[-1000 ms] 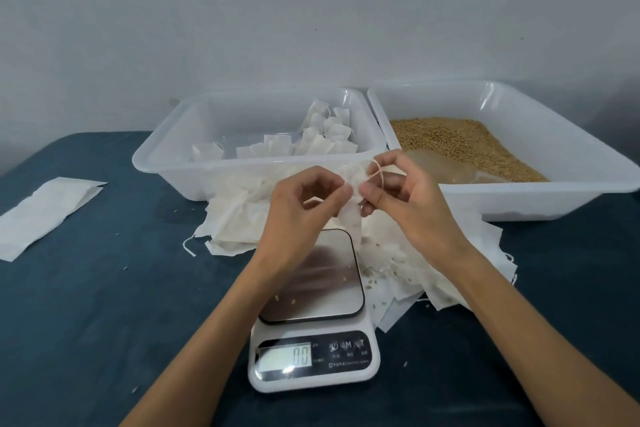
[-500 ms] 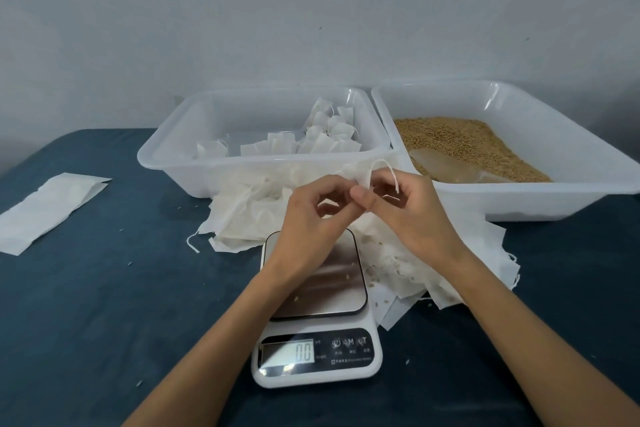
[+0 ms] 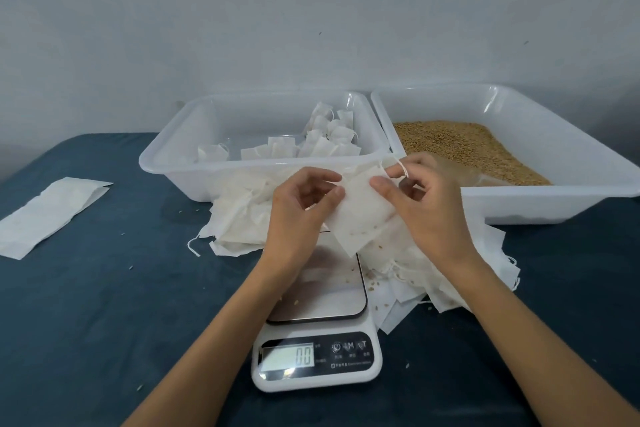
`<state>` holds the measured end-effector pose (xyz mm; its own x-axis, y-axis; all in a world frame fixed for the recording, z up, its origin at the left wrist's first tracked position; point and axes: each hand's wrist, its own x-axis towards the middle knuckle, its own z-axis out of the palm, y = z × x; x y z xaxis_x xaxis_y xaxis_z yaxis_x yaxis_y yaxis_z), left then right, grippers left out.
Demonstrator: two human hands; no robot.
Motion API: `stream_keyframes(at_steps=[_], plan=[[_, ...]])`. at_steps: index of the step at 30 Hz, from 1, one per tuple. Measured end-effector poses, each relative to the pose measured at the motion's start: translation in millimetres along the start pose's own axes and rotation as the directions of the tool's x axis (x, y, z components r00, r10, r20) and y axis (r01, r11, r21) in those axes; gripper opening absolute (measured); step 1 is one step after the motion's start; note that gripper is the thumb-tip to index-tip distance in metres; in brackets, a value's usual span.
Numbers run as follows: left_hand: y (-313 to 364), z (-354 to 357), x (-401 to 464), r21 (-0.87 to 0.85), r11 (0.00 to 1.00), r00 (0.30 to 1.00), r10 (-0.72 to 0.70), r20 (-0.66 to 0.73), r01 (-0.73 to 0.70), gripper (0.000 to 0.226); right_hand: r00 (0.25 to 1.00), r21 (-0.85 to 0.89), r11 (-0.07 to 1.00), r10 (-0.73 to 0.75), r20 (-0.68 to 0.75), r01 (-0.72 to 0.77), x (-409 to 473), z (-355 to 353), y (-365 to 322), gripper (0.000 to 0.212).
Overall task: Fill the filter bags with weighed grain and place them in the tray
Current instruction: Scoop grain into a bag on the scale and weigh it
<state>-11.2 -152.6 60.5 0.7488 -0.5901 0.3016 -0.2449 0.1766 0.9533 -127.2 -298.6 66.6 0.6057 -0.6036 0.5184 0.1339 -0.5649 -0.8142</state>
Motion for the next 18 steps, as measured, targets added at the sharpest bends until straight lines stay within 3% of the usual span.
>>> stream_keyframes(at_steps=[2,4,6,9,14,18], plan=[[1.0,-1.3,0.1,-0.01,1.0,0.999,0.012,-0.048,-0.013,0.011,0.998,-0.048,0.997,-0.059,-0.038,0.057,-1.1,0.4,0.7,0.017],[3.0,-2.0,0.1,-0.056,0.998,0.998,-0.006,-0.068,0.003,0.013,0.999,0.022,0.999,-0.049,-0.01,0.049,-2.3,1.7,-0.9,0.019],[4.3,-1.9,0.5,-0.1,0.992,0.996,-0.085,-0.027,0.082,0.023,1.0,0.16,0.987,0.022,0.002,-0.022,-1.7,1.1,-3.2,0.021],[3.6,-0.6,0.0,-0.139,0.976,0.986,-0.161,0.054,0.167,0.023,0.997,0.212,0.975,0.076,-0.015,-0.072,-0.5,-4.6,-4.5,0.025],[0.6,-4.3,3.4,-0.213,0.961,0.984,-0.177,0.019,0.177,0.012,0.989,0.252,0.964,0.055,0.136,-0.088,-0.7,-2.3,-6.5,0.035],[0.2,-4.8,3.9,-0.155,0.979,0.987,-0.143,-0.067,0.131,0.014,0.989,0.24,0.964,0.091,0.119,-0.118,-3.3,0.0,-1.7,0.032]])
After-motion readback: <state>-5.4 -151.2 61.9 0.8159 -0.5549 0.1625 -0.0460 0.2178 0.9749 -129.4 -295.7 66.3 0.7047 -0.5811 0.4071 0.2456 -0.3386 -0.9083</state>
